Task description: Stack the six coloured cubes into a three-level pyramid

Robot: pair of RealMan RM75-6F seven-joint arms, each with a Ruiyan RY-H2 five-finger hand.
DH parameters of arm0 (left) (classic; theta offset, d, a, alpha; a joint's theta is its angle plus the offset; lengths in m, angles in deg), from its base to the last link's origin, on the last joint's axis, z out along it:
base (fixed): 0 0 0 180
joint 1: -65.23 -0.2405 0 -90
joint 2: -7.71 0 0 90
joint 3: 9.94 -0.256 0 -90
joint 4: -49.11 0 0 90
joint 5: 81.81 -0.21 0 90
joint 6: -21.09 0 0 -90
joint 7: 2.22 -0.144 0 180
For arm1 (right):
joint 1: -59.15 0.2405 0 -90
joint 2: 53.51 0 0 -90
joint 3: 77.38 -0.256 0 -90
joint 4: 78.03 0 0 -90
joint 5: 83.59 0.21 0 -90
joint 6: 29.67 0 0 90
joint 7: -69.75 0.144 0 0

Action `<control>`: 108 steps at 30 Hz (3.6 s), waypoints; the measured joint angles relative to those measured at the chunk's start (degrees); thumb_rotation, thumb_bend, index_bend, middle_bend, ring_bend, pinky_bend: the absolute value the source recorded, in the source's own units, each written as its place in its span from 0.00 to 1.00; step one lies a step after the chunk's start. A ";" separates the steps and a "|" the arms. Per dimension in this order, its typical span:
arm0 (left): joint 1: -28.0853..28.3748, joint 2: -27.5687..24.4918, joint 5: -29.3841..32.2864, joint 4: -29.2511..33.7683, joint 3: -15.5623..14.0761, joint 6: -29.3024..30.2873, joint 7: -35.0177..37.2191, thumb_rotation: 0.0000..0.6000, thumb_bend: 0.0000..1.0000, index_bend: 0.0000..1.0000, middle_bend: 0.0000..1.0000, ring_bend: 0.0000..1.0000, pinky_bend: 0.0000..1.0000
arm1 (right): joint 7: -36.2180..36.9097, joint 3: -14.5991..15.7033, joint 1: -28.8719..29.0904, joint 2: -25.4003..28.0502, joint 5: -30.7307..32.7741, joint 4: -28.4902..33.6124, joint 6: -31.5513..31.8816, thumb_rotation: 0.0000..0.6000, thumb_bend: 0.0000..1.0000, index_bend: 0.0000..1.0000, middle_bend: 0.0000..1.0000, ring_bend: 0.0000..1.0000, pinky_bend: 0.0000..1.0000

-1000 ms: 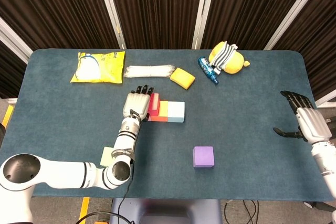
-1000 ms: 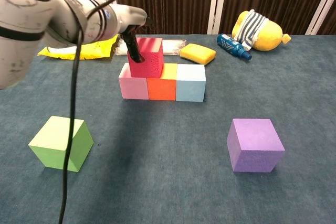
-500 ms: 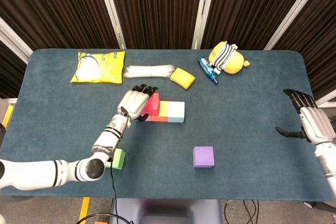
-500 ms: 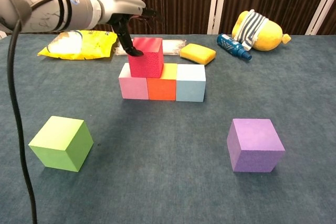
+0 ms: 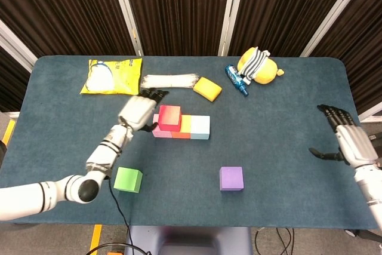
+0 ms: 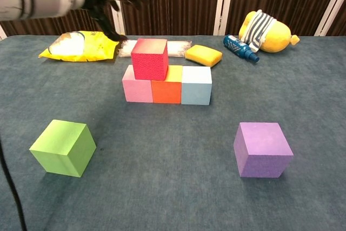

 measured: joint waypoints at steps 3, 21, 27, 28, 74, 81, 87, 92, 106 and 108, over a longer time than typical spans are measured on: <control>-4.11 -2.64 -3.85 1.77 -0.85 4.28 2.95 1.00 0.35 0.00 0.08 0.01 0.13 | 0.18 1.35 0.59 -0.33 -3.79 0.78 -0.92 1.00 0.29 0.09 0.15 0.00 0.10; -22.22 -7.55 -24.38 0.87 -10.02 15.71 19.87 1.00 0.35 0.01 0.09 0.01 0.12 | -20.01 3.70 9.67 -18.29 2.40 5.49 -14.51 1.00 0.06 0.12 0.15 0.00 0.12; -23.90 -8.01 -26.87 0.11 -10.79 15.57 24.08 1.00 0.35 0.01 0.09 0.01 0.12 | -25.36 4.45 11.02 -21.82 6.86 6.40 -16.24 1.00 0.06 0.15 0.15 0.00 0.12; -24.17 -8.18 -27.42 0.04 -10.86 15.24 25.42 1.00 0.35 0.01 0.09 0.01 0.12 | -26.20 4.71 11.09 -22.37 7.64 6.54 -16.27 1.00 0.06 0.16 0.15 0.00 0.12; -28.98 -6.80 -33.19 -2.75 -7.79 15.19 29.13 1.00 0.33 0.00 0.08 0.00 0.12 | -32.91 -10.57 31.83 -21.37 35.39 1.57 -22.78 1.00 0.19 0.50 0.23 0.05 0.15; -29.28 -6.48 -33.20 -3.55 -7.68 14.72 29.81 1.00 0.33 0.00 0.08 0.00 0.12 | -36.52 -10.39 40.92 -25.99 45.95 -8.04 -25.62 1.00 0.19 0.48 0.22 0.03 0.13; -29.73 -6.11 -33.61 -4.04 -7.56 14.86 30.86 1.00 0.33 0.00 0.08 0.00 0.12 | -37.38 -9.34 45.49 -30.30 51.91 -14.80 -27.11 1.00 0.19 0.48 0.22 0.03 0.12; -29.91 -6.05 -34.01 -4.36 -7.49 14.71 31.56 1.00 0.33 0.00 0.08 0.00 0.12 | -37.37 -8.26 47.99 -32.93 54.56 -18.15 -28.10 1.00 0.19 0.48 0.22 0.03 0.12; -30.41 -5.79 -35.28 -5.46 -7.59 14.28 33.94 1.00 0.33 0.00 0.07 0.00 0.12 | -37.55 -6.51 51.29 -35.48 57.18 -21.30 -27.74 1.00 0.19 0.46 0.22 0.02 0.11; -30.40 -5.80 -35.42 -5.47 -7.56 14.11 34.39 1.00 0.33 0.00 0.07 0.00 0.12 | -37.67 -6.33 51.64 -35.74 57.37 -21.69 -27.73 1.00 0.19 0.46 0.22 0.02 0.11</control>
